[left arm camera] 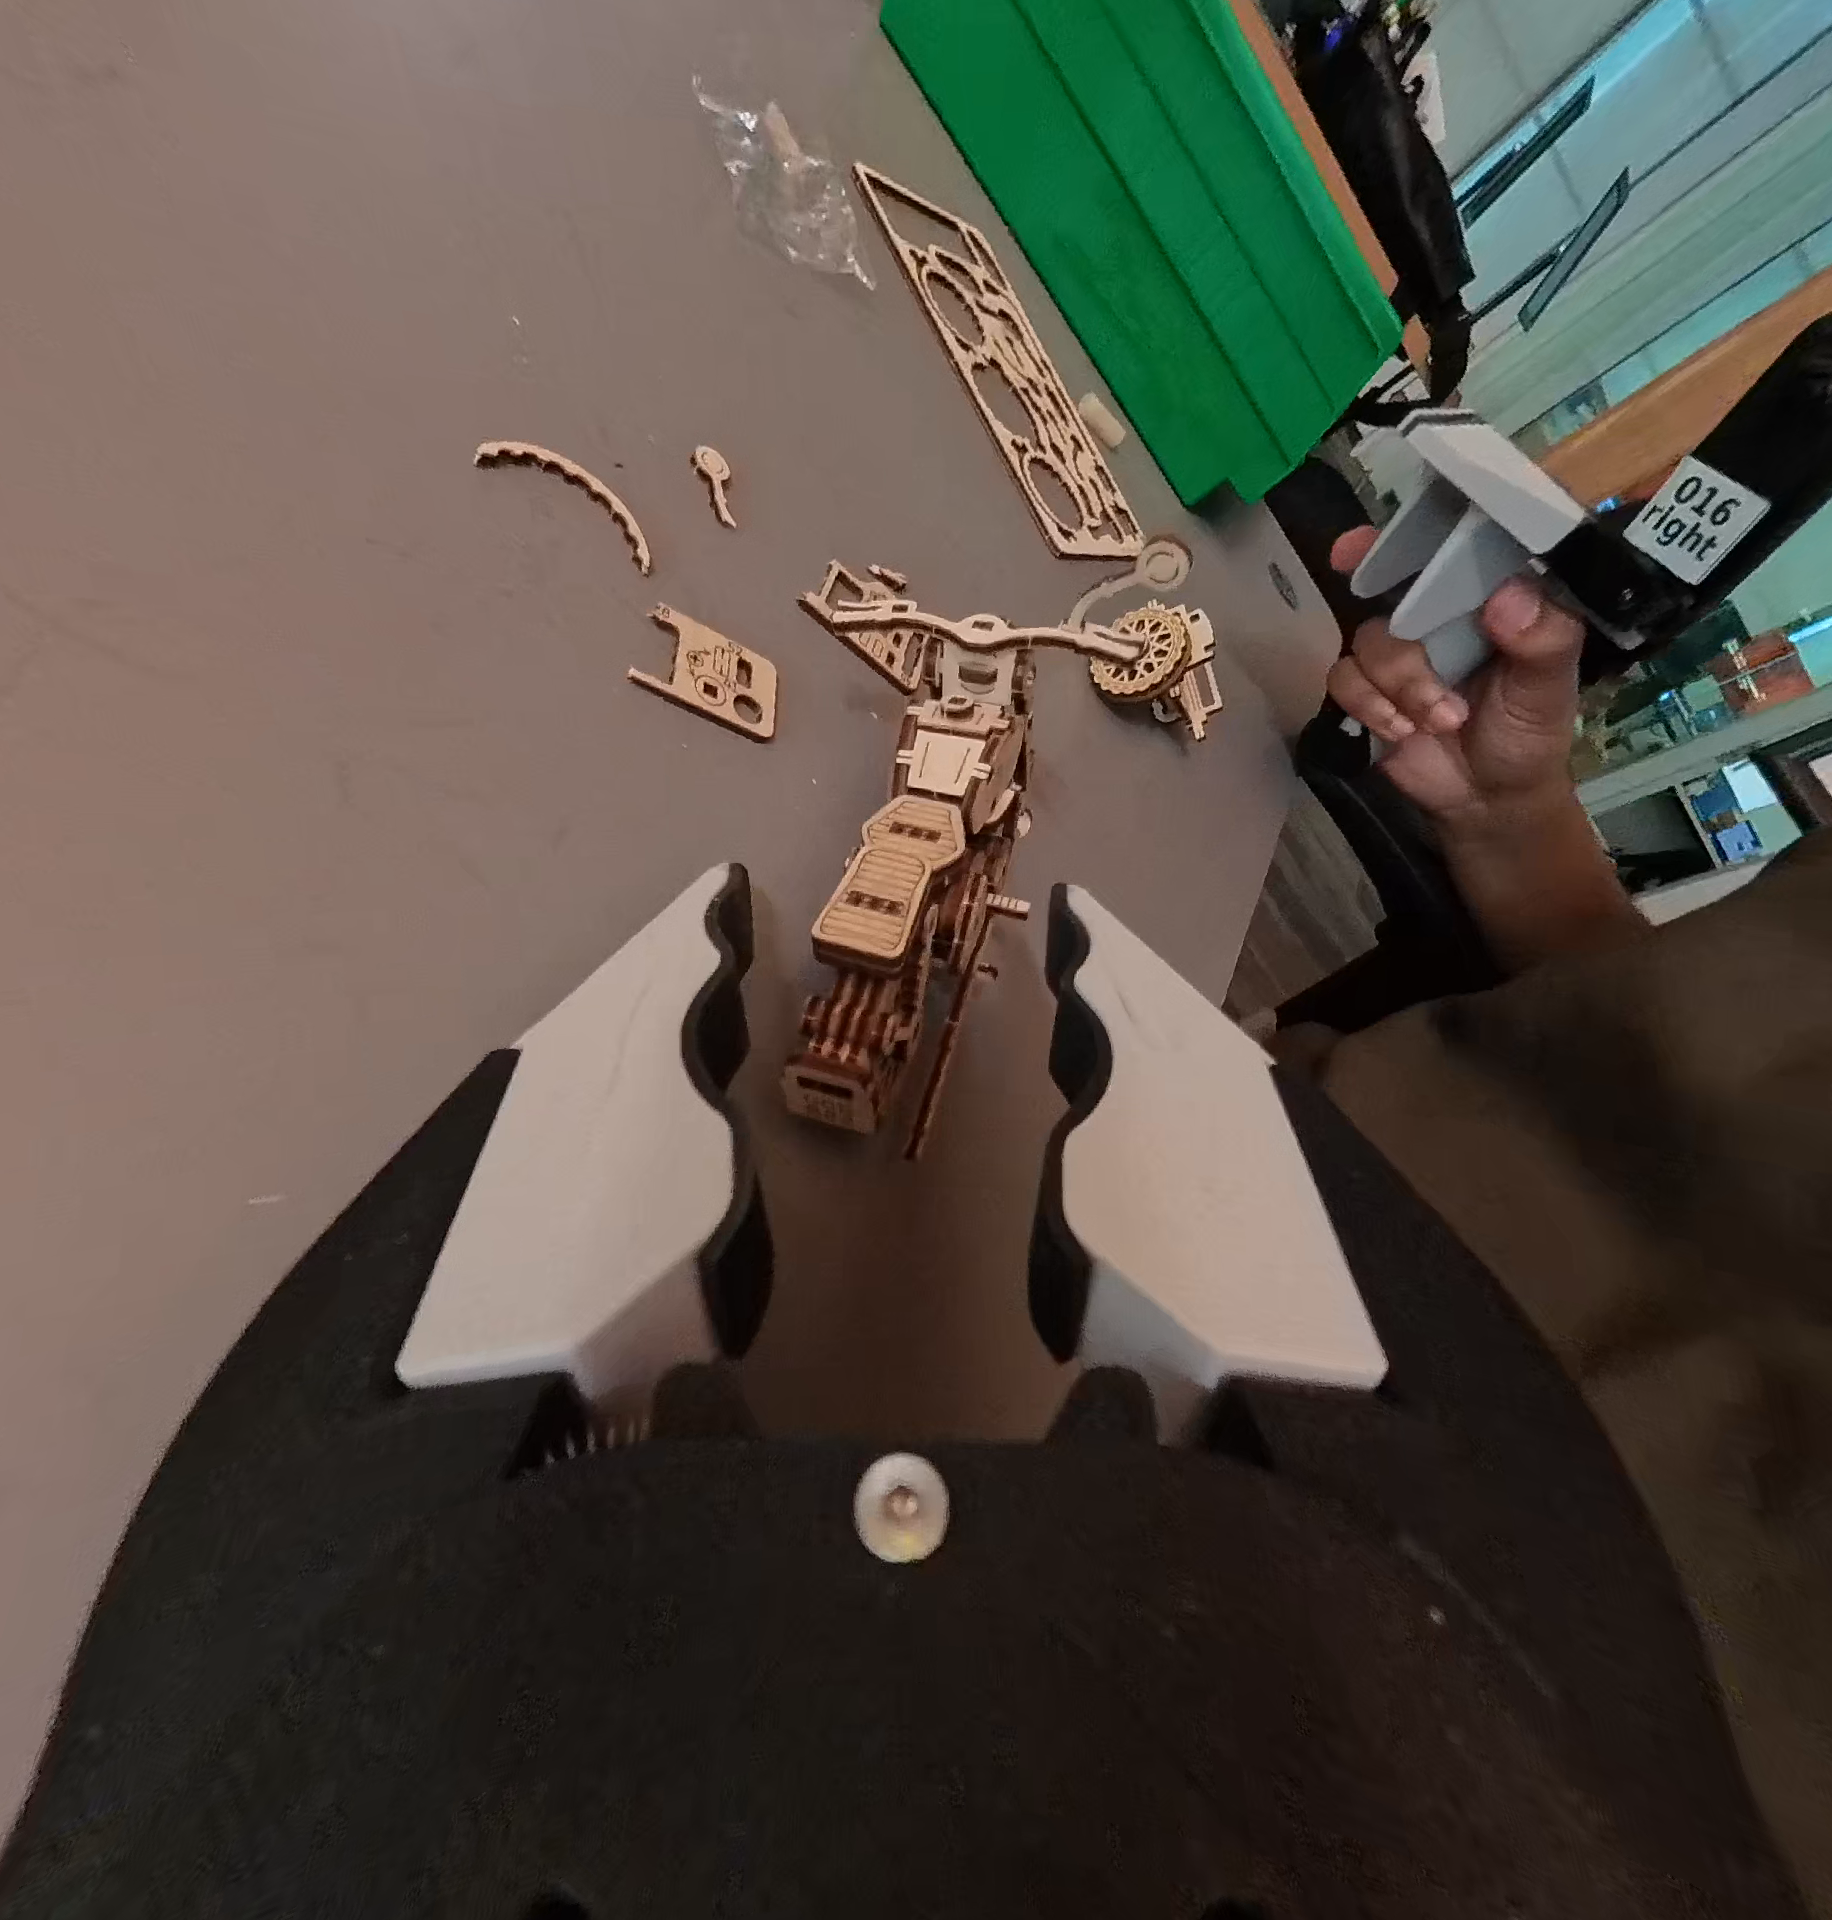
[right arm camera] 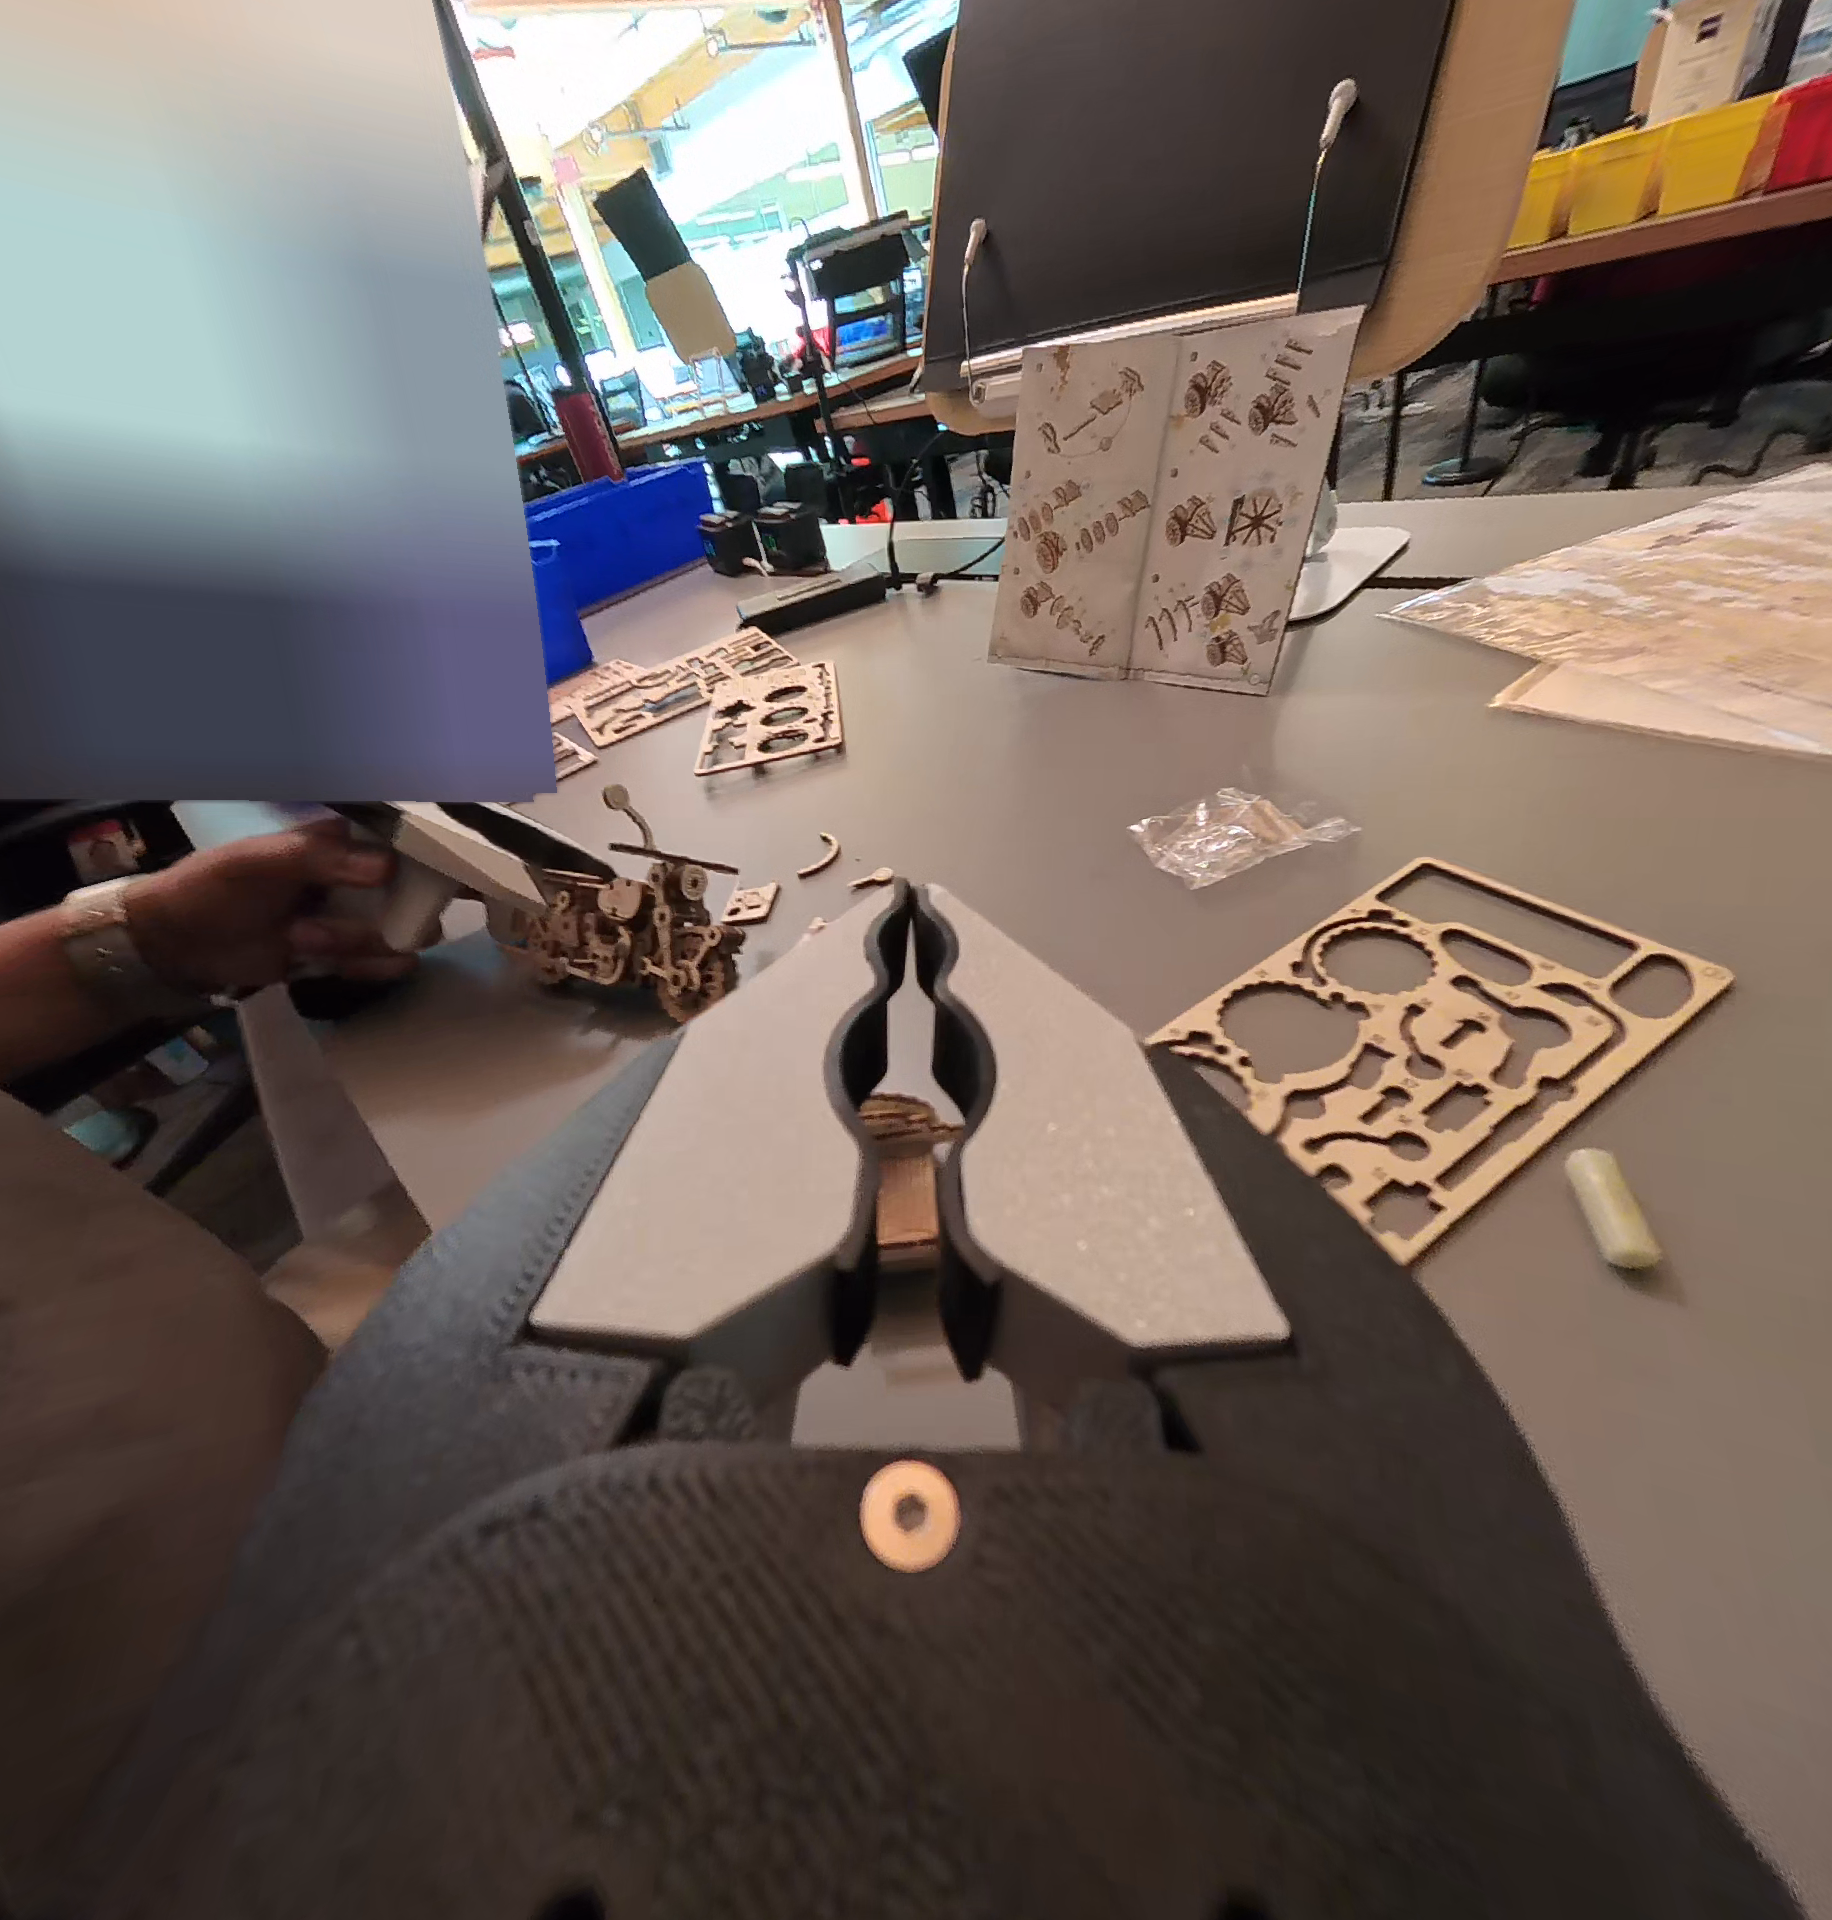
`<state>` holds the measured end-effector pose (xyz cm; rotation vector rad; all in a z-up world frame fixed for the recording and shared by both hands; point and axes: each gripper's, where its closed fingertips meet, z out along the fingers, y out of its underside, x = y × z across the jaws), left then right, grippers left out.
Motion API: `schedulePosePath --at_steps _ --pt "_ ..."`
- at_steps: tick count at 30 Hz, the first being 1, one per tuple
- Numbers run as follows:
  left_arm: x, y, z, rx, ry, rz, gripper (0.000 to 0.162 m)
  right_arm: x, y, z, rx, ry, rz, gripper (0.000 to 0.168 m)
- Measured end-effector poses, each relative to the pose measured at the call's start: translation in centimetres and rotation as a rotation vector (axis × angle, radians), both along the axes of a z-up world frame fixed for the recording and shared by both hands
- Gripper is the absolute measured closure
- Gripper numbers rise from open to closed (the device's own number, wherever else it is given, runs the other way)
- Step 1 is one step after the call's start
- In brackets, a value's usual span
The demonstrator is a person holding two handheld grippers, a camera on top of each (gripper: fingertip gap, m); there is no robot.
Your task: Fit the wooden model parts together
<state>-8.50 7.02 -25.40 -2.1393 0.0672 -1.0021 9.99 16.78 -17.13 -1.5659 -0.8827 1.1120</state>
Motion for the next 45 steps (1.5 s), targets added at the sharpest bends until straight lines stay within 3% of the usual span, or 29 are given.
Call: schedulePosePath --at_steps 15,30,37,41,45 --pt "0.8 -0.1 -0.5 -0.044 -0.019 -0.055 0.135 -0.9 -0.5 -0.2 -0.018 -0.007 0.037 0.168" --pt "-0.1 0.1 0.6 0.014 -0.047 -0.01 0.136 -0.7 -0.2 -0.1 -0.049 0.015 0.032 0.168" --pt "-4.1 1.1 3.5 0.185 -0.004 0.177 0.137 -0.6 0.0 -0.1 -0.058 0.024 0.031 0.168" --pt "-8.8 1.3 3.8 0.235 0.157 0.379 0.137 -0.5 0.0 0.0 -0.066 0.03 0.031 0.168" --pt "-10.6 1.2 2.9 0.221 0.291 0.437 0.137 -0.4 0.2 0.0 -0.077 0.038 0.03 0.168"
